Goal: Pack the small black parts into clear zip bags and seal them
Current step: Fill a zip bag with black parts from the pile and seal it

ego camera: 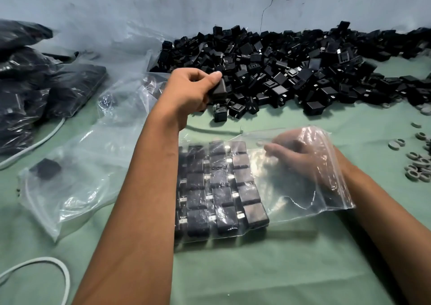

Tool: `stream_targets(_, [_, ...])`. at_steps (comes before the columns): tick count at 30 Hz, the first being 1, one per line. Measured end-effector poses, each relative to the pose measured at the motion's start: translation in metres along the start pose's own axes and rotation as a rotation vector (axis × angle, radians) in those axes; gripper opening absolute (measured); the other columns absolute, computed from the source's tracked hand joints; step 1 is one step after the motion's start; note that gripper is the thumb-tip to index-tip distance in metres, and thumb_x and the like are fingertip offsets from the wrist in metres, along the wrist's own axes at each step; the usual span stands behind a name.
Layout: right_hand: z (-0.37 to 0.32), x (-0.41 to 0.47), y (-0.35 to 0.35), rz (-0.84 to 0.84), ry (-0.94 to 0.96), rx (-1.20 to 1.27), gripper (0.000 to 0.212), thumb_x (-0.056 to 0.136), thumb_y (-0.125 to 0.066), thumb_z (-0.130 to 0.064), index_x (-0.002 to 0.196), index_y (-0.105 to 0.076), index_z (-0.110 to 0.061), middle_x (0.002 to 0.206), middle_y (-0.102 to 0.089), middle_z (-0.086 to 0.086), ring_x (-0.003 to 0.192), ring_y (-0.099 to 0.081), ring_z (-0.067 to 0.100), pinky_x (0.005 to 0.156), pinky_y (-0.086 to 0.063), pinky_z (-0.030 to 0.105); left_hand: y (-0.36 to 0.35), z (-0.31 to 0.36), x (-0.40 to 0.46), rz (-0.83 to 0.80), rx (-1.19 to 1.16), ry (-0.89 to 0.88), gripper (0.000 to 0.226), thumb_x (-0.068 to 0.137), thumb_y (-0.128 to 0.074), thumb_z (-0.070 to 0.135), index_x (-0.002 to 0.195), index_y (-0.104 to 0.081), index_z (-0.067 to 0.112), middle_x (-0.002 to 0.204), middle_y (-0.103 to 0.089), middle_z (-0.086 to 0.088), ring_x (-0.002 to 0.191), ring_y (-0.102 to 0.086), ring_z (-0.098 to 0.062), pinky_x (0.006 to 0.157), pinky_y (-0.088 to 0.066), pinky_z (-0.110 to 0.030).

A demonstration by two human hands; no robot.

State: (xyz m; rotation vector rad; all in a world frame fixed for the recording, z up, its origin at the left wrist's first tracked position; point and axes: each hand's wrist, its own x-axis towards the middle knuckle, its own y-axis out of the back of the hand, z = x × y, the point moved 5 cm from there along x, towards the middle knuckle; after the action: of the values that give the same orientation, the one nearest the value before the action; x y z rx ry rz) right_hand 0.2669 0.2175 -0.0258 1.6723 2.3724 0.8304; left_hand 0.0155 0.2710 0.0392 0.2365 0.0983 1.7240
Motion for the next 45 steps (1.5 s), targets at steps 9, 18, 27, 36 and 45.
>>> stream_targets(9, [0.022,0.0,0.077,0.473,-0.194,-0.314,0.02,0.096,-0.063,-0.017,0.082,-0.076,-0.011,0.074,-0.071,0.013,0.064,-0.064,0.027,0.061,-0.054,0.031,-0.066,-0.004,-0.018,-0.446,-0.237,0.222,0.011,0.091,-0.072,-0.001,0.097,-0.064,0.004,0.093,-0.074,-0.02,0.074,-0.077,-0.031,0.063,-0.061,-0.025])
stream_targets(18, [0.007,0.004,0.047,0.19,0.153,0.049,0.04,0.084,-0.082,-0.033,0.122,-0.072,-0.035,0.111,-0.074,-0.005,0.096,-0.066,0.027,0.075,-0.056,0.036,-0.12,-0.004,-0.035,-0.396,-0.041,0.111,0.026,0.084,-0.085,0.028,0.082,-0.066,0.01,0.067,-0.072,0.0,0.06,-0.067,-0.009,0.061,-0.054,-0.019])
stream_targets(27, [0.053,0.0,0.081,0.681,-0.271,0.525,0.019,0.086,-0.079,-0.015,0.1,-0.067,-0.021,0.092,-0.071,0.001,0.079,-0.065,0.012,0.066,-0.047,0.029,-0.157,0.014,-0.06,-0.615,0.708,-0.484,0.041,0.094,-0.058,-0.002,0.112,-0.07,0.033,0.115,-0.058,0.006,0.111,-0.042,-0.018,0.1,-0.037,-0.033])
stream_targets(36, [0.035,0.005,0.071,0.223,-0.111,0.628,0.032,0.08,-0.075,-0.002,0.111,-0.067,-0.003,0.095,-0.075,0.013,0.06,-0.049,0.016,0.046,-0.036,0.018,-0.13,0.032,-0.049,-0.52,0.762,-0.59,0.016,0.081,-0.083,0.014,0.091,-0.081,0.026,0.106,-0.059,0.001,0.089,-0.052,-0.008,0.086,-0.048,-0.031])
stream_targets(45, [0.011,-0.015,0.029,-0.512,-0.209,0.297,0.037,0.08,-0.081,-0.008,0.113,-0.07,0.001,0.11,-0.067,0.036,0.093,-0.059,0.043,0.075,-0.051,0.069,-0.128,0.041,-0.056,-0.55,0.701,-0.596,0.022,0.073,-0.081,0.0,0.085,-0.081,0.018,0.085,-0.064,0.005,0.07,-0.052,0.003,0.068,-0.045,-0.02])
